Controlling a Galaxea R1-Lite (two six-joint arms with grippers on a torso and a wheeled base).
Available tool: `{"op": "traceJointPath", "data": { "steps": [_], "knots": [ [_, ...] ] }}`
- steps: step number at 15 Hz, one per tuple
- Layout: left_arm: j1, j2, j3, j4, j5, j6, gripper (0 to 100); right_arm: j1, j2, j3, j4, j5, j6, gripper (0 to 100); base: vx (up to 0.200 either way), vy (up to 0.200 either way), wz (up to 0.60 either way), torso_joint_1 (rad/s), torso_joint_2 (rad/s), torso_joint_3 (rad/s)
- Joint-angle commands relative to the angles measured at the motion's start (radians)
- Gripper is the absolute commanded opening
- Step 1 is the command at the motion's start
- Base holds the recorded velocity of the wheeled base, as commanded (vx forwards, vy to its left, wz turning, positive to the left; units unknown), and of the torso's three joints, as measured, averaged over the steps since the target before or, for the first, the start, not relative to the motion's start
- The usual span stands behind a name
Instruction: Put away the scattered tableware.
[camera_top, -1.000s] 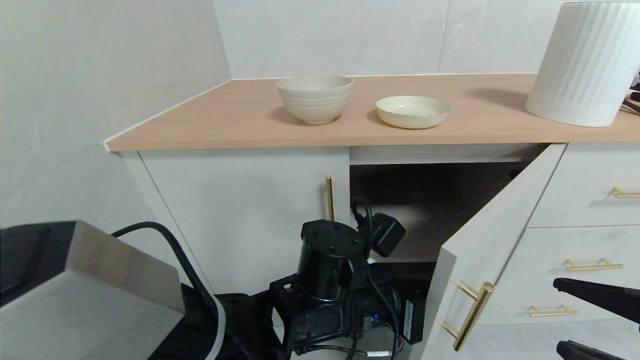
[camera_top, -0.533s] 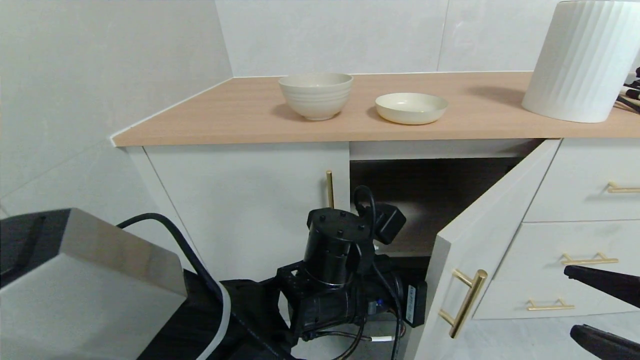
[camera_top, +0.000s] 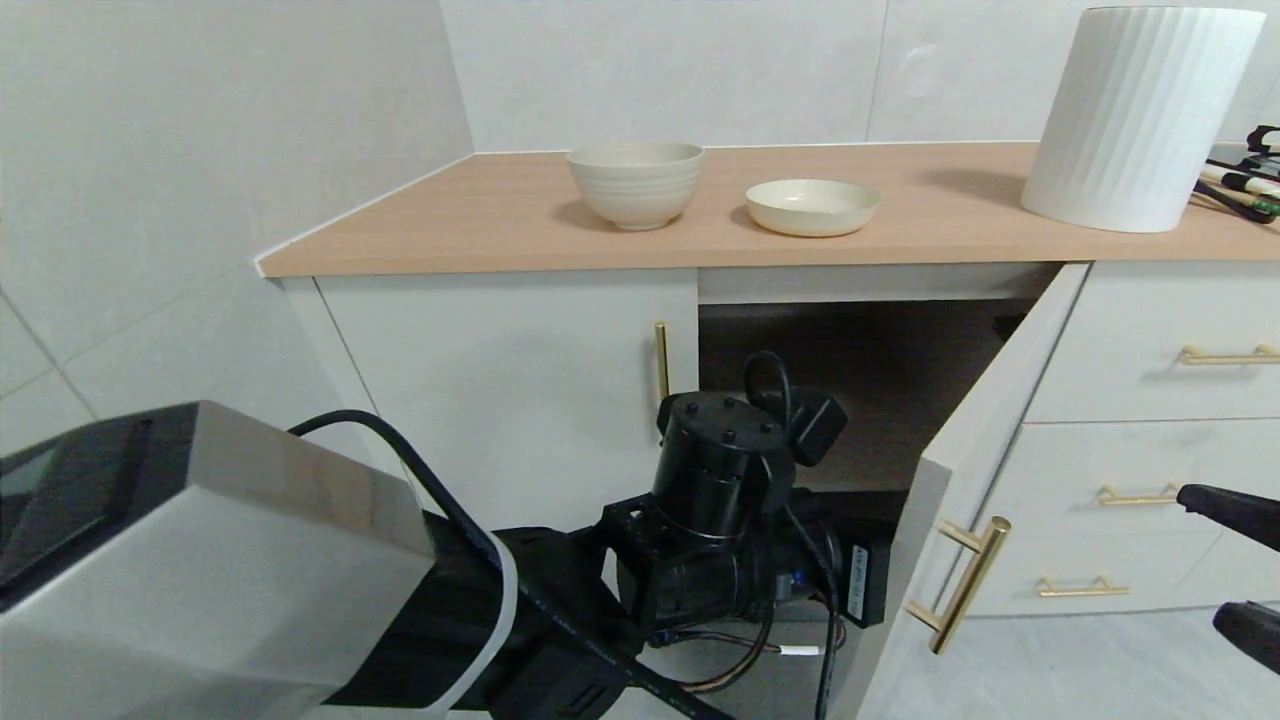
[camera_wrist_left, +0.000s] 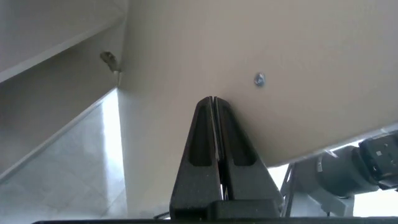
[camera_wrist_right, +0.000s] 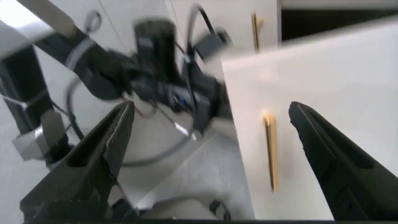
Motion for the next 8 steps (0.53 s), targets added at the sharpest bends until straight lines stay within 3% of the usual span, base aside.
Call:
{"op": "traceJointPath", "data": {
  "steps": [1, 2, 3, 6, 8],
  "knots": [
    [0.0, 0.029, -0.031, 0.008, 0.001, -0.001, 0, -0.004, -0.003, -0.025, 0.0, 0.0, 0.002, 100, 0.0, 0.0, 0.0, 0.0, 0.0, 0.0],
    [-0.017, 0.027, -0.045, 0.017, 0.015, -0.001, 0, -0.004, -0.008, -0.044, 0.0, 0.0, 0.002, 100, 0.0, 0.0, 0.0, 0.0, 0.0, 0.0],
    [-0.052, 0.029, -0.068, 0.023, 0.041, -0.001, 0, -0.004, -0.011, -0.065, 0.0, 0.0, 0.007, 100, 0.0, -0.2, 0.0, 0.012, -0.01, 0.002],
    [-0.201, 0.032, -0.146, 0.058, 0.073, -0.001, 0, -0.002, -0.066, -0.16, 0.004, 0.008, 0.047, 100, 0.0, 0.0, 0.0, 0.0, 0.0, 0.0],
    [-0.25, 0.029, -0.146, 0.055, 0.107, -0.001, 0, -0.004, -0.13, -0.226, 0.084, 0.014, 0.047, 100, 0.0, 0.0, 0.0, 0.0, 0.0, 0.0]
  ]
}}
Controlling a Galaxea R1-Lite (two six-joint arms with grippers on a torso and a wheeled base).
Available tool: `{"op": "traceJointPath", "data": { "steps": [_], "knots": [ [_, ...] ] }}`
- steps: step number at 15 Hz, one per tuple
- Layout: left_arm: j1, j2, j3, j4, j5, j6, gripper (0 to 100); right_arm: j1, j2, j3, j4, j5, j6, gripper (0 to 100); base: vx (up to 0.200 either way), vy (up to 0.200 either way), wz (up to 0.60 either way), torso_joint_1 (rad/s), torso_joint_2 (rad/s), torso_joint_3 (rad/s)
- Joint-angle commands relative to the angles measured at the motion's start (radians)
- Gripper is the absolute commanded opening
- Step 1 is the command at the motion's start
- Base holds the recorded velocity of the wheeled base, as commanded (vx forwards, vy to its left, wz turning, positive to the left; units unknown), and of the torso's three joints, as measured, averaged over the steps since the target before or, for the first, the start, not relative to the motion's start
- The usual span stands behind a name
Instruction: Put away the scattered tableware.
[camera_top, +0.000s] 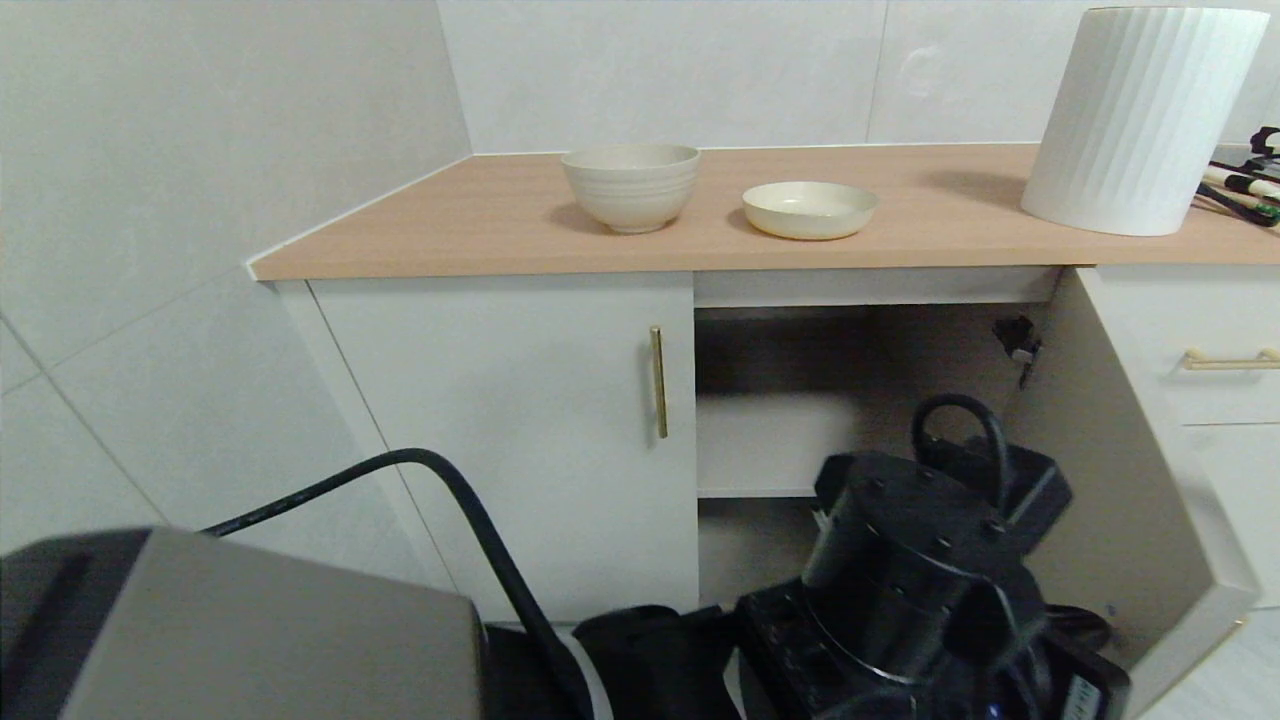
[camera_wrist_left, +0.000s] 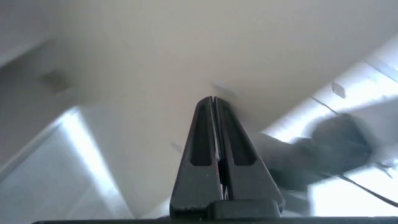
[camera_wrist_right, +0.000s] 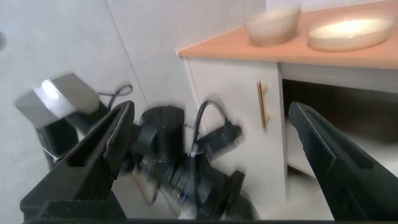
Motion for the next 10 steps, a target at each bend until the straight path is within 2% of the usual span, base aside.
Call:
{"op": "traceJointPath", "data": {
  "steps": [1, 3, 4, 5, 8, 10],
  "knots": [
    [-0.03, 0.001, -0.009, 0.001, 0.031, -0.002, 0, 0.0, -0.069, -0.062, 0.073, 0.015, 0.0, 100, 0.0, 0.0, 0.0, 0.0, 0.0, 0.0],
    [-0.004, -0.006, -0.008, -0.001, 0.063, -0.007, 0, 0.0, -0.07, -0.059, 0.099, 0.026, 0.002, 100, 0.0, 0.0, 0.0, 0.0, 0.0, 0.0],
    [0.033, -0.052, 0.014, 0.001, 0.083, -0.007, 0, 0.002, -0.061, -0.045, 0.103, 0.026, 0.002, 100, 0.0, 0.0, 0.0, 0.0, 0.0, 0.0],
    [0.047, -0.071, 0.023, 0.001, 0.083, -0.007, 0, 0.002, -0.056, -0.04, 0.103, 0.028, 0.0, 100, 0.0, 0.0, 0.0, 0.0, 0.0, 0.0],
    [0.18, -0.26, 0.11, 0.019, 0.082, -0.001, 0, 0.002, 0.019, 0.006, 0.103, 0.047, -0.004, 100, 0.0, 0.0, 0.0, 0.0, 0.0, 0.0],
    [0.287, -0.404, 0.175, 0.091, 0.08, 0.015, 0, 0.002, 0.125, 0.006, 0.092, 0.046, -0.015, 100, 0.0, 0.0, 0.0, 0.0, 0.0, 0.0]
  ]
}}
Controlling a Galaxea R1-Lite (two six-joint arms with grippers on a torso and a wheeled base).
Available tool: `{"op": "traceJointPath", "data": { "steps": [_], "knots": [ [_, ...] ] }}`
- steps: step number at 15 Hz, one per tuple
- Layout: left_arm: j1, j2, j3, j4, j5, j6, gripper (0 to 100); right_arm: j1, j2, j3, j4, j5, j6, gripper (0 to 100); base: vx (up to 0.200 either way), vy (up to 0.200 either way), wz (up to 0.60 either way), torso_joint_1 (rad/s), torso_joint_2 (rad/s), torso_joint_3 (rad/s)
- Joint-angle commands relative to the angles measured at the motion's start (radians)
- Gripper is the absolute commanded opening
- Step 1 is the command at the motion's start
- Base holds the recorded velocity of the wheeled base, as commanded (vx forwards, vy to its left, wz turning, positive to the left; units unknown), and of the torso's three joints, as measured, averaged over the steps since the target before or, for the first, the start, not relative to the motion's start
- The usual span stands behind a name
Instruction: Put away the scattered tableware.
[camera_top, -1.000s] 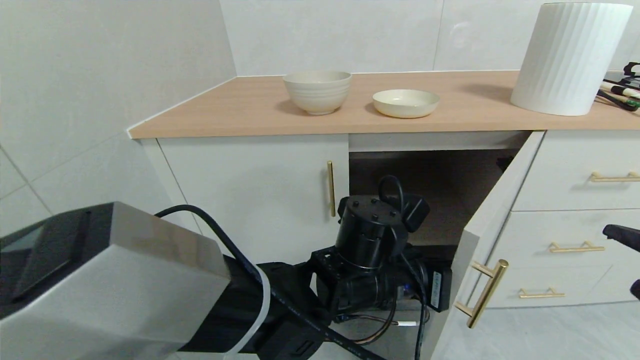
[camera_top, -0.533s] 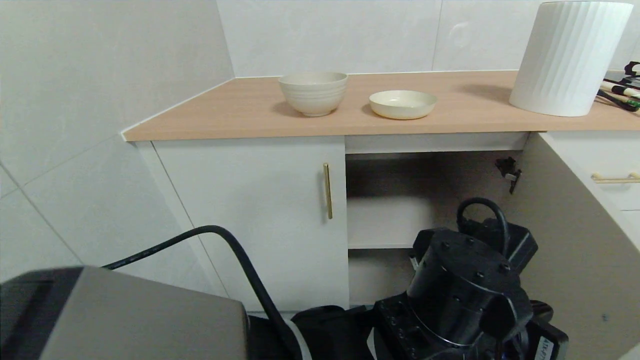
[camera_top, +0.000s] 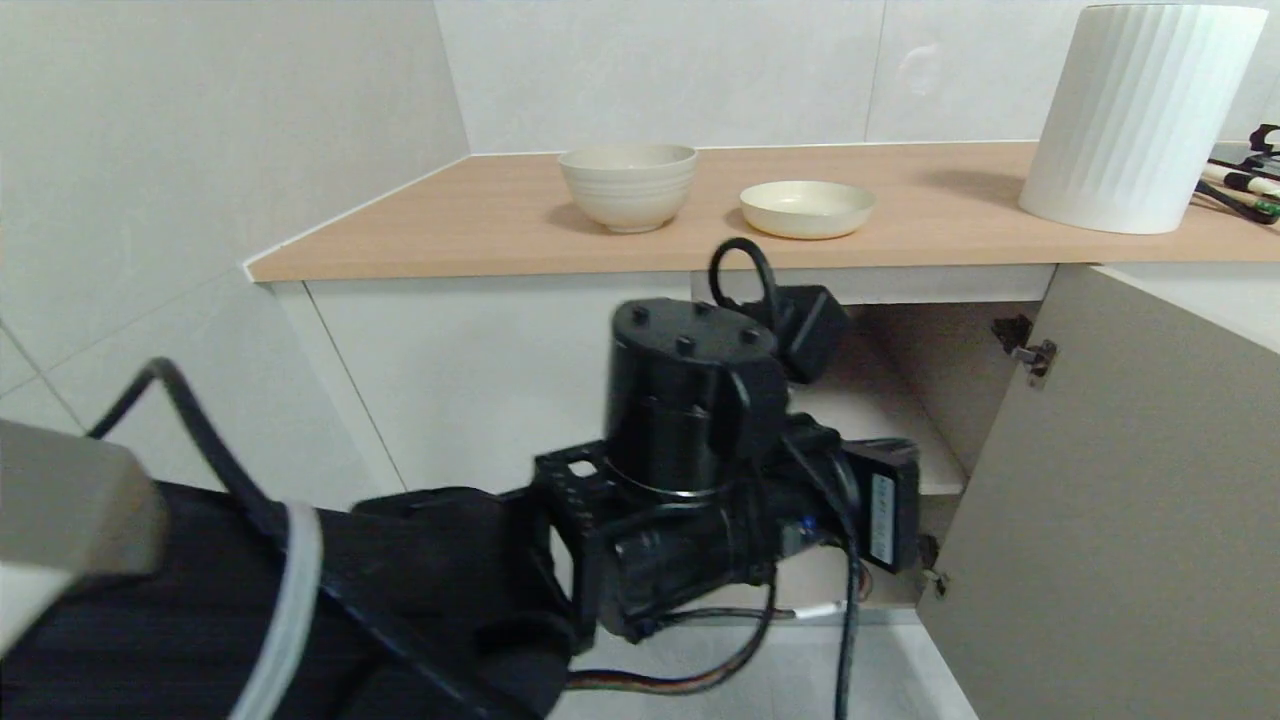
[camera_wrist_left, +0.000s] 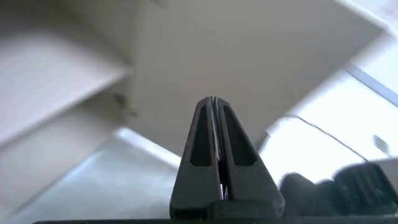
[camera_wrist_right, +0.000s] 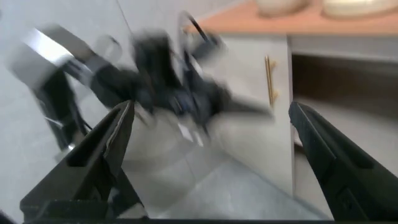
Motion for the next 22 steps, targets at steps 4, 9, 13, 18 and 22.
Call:
{"op": "traceJointPath", "data": {
  "steps": [4, 9, 13, 18, 22],
  "knots": [
    [0.349, -0.496, 0.223, 0.28, 0.0, 0.163, 0, -0.08, 0.356, -0.062, -0.045, -0.033, -0.144, 100, 0.0, 0.0, 0.0, 0.0, 0.0, 0.0],
    [0.618, -0.806, 0.334, 0.507, -0.003, 0.173, 0, -0.109, 0.58, -0.284, -0.025, -0.119, -0.168, 100, 0.0, 0.0, 0.0, 0.0, 0.0, 0.0],
    [0.681, -0.841, 0.349, 0.548, -0.013, 0.173, 100, -0.119, 0.586, -0.306, 0.004, -0.235, -0.168, 100, 0.0, 0.0, 0.0, 0.0, 0.0, 0.0],
    [0.681, -0.826, 0.34, 0.479, -0.011, 0.173, 100, -0.121, 0.552, -0.318, 0.058, -0.274, -0.168, 100, 0.0, 0.0, 0.0, 0.0, 0.0, 0.0],
    [0.681, -0.816, 0.343, 0.464, -0.013, 0.172, 100, -0.119, 0.547, -0.33, 0.084, -0.275, -0.168, 100, 0.0, 0.0, 0.0, 0.0, 0.0, 0.0]
  ]
}}
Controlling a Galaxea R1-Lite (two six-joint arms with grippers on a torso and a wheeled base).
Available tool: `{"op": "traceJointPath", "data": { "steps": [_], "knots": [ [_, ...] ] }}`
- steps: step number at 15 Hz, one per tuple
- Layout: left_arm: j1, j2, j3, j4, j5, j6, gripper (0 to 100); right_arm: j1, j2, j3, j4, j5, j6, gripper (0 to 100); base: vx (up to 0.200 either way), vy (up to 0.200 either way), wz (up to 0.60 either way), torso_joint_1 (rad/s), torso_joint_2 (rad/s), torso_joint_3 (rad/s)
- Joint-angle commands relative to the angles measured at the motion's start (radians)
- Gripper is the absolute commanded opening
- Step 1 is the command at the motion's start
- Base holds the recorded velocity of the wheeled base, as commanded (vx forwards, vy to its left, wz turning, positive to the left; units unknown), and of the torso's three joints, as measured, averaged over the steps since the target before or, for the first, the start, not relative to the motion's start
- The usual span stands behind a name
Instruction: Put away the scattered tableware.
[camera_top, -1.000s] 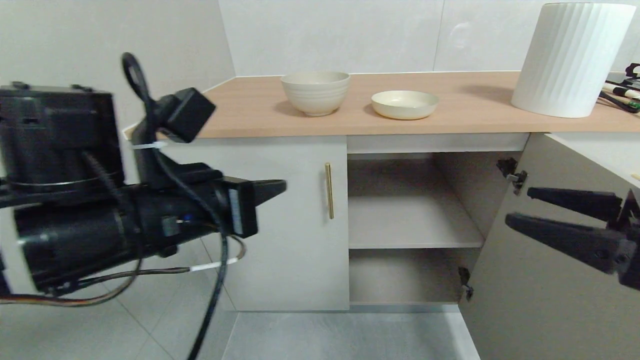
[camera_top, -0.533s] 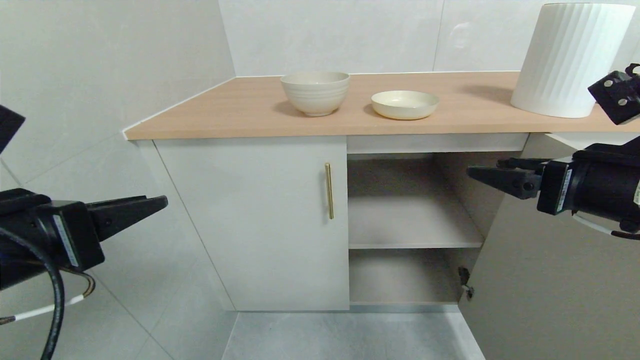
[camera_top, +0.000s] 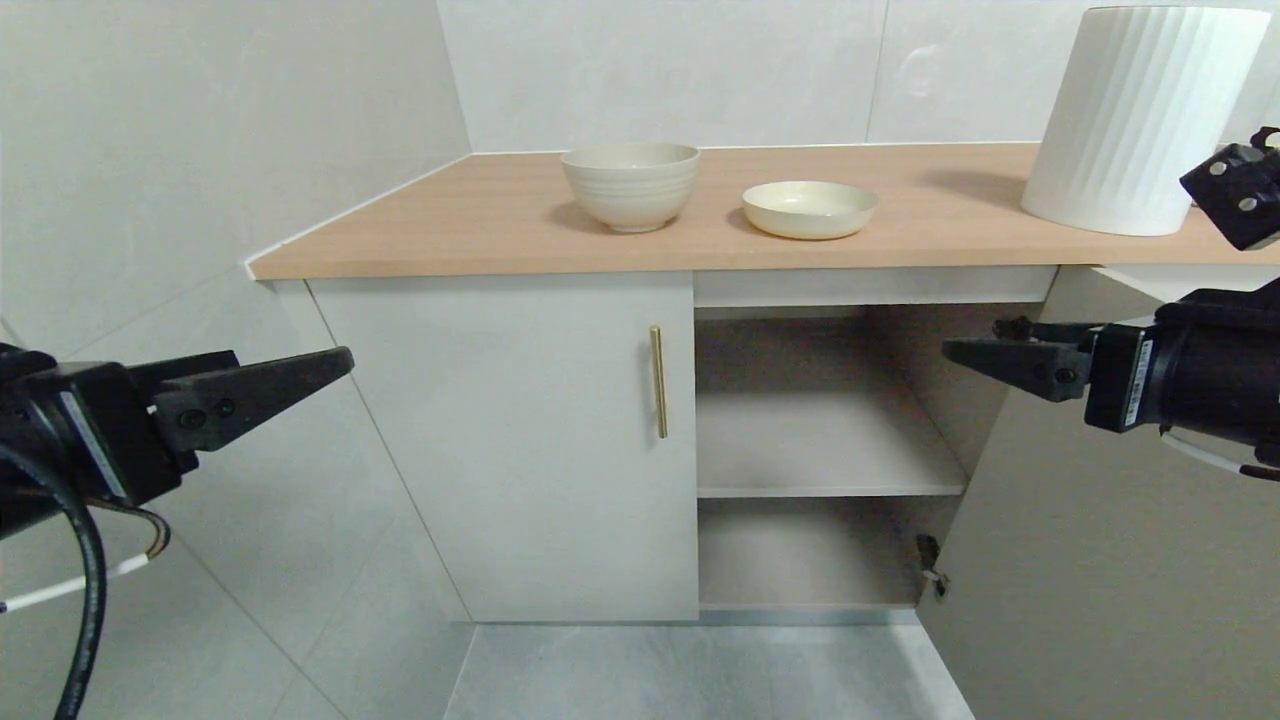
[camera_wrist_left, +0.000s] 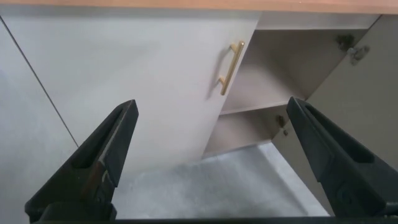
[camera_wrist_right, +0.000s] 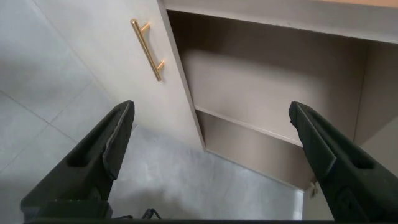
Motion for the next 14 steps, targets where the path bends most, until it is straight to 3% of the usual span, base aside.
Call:
{"op": "traceJointPath", "data": {
  "steps": [1, 2, 8, 14],
  "knots": [
    [0.0, 0.012, 0.0, 0.004, 0.0, -0.001, 100, 0.001, -0.007, 0.0, 0.0, 0.001, 0.0, 100, 0.0, 0.0, 0.0, 0.0, 0.0, 0.0],
    [0.0, 0.012, 0.0, 0.005, 0.0, -0.001, 100, 0.001, -0.007, -0.002, 0.0, 0.001, 0.0, 100, 0.0, 0.0, 0.0, 0.0, 0.0, 0.0],
    [0.0, 0.01, -0.003, 0.019, -0.001, 0.001, 100, 0.007, -0.014, 0.001, 0.0, 0.001, 0.0, 100, 0.2, 0.0, 0.0, 0.004, 0.0, 0.002],
    [0.0, 0.007, -0.003, 0.019, -0.003, -0.002, 100, 0.007, -0.063, 0.05, -0.02, 0.01, -0.049, 100, 0.0, 0.0, 0.0, 0.0, 0.0, 0.0]
  ]
}}
